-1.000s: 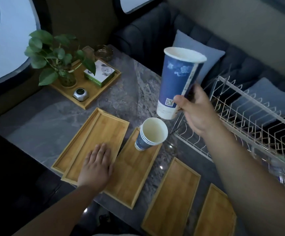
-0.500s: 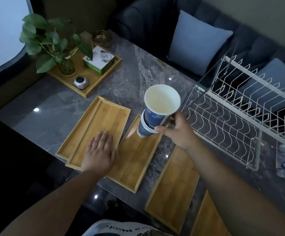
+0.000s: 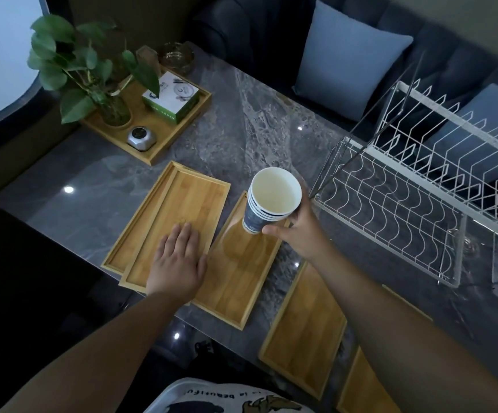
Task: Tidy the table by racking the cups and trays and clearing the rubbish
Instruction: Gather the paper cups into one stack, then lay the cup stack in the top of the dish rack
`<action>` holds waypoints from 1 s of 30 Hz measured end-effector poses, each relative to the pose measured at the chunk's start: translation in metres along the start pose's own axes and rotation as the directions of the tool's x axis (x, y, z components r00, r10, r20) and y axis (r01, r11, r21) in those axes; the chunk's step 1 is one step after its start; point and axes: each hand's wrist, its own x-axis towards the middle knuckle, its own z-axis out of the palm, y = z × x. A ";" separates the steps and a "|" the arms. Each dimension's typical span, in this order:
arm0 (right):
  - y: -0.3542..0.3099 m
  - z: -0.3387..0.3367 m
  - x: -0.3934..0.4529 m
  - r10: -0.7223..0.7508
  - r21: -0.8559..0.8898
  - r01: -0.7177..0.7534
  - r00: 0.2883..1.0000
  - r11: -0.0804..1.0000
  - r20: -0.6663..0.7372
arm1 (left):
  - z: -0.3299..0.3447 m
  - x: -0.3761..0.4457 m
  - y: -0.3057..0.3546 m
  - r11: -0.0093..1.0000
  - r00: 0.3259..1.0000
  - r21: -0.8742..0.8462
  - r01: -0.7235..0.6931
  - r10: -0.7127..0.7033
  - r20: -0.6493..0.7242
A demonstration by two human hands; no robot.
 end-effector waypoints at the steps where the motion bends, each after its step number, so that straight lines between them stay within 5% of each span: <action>1: 0.000 0.003 0.001 0.000 0.016 0.001 1.000 1.000 -0.009 | 0.000 0.000 0.000 1.000 1.000 0.001 0.000 0.000 0.000; 7: -0.003 0.006 0.000 -0.022 0.056 0.026 0.998 0.998 -0.059 | 0.001 0.000 -0.001 1.000 1.000 0.011 -0.004 0.004 0.000; 13: -0.011 -0.004 -0.013 -0.148 -0.275 0.123 0.986 0.954 -0.073 | 0.001 -0.001 0.000 1.000 1.000 -0.002 -0.009 0.009 -0.006; 15: -0.016 -0.008 -0.018 -0.328 -0.500 0.258 0.943 0.827 -0.056 | 0.000 -0.001 0.000 1.000 1.000 -0.008 -0.009 0.009 -0.011; 18: -0.024 -0.012 -0.018 -0.628 -0.755 0.463 0.774 0.465 0.088 | 0.000 0.000 0.000 1.000 1.000 -0.006 -0.009 0.009 -0.011; 22: -0.033 -0.013 -0.010 -0.659 -0.823 0.510 0.712 0.250 0.241 | 0.000 0.000 0.000 1.000 1.000 -0.012 -0.003 0.003 -0.004; 26: -0.042 -0.012 -0.007 -0.555 -0.827 0.459 0.800 0.325 0.226 | 0.000 0.000 0.000 1.000 1.000 -0.018 0.002 -0.002 0.012; 30: -0.055 -0.021 -0.013 -0.441 -0.754 0.312 0.897 0.578 0.033 | -0.001 -0.001 -0.001 1.000 1.000 -0.011 -0.002 0.002 0.024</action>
